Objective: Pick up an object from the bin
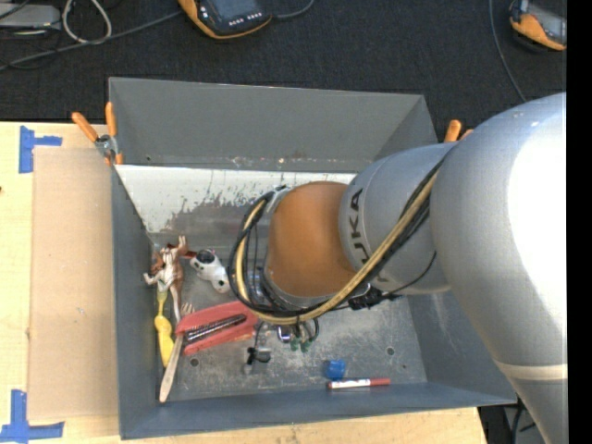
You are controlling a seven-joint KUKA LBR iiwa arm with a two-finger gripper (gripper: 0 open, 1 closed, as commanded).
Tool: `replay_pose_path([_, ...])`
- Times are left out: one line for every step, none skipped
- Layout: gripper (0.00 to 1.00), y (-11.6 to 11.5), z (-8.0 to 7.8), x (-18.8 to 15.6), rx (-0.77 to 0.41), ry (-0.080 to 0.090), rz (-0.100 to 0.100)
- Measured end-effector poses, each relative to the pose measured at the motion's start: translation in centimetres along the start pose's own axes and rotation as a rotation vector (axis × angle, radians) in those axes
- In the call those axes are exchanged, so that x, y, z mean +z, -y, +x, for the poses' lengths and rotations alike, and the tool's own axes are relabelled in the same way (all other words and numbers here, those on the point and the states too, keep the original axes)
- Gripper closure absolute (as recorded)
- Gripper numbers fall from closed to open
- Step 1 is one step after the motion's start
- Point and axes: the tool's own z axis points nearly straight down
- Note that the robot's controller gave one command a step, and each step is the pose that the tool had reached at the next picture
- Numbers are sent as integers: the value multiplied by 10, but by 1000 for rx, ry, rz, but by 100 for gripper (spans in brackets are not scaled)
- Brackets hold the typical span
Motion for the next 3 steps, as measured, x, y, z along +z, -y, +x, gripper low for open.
replay_pose_path([100,-13,-30,5,-238,7,-2])
replay_pose_path([100,-13,-30,5,-238,7,-2])
replay_pose_path([100,-46,-18,-42,-322,0,1])
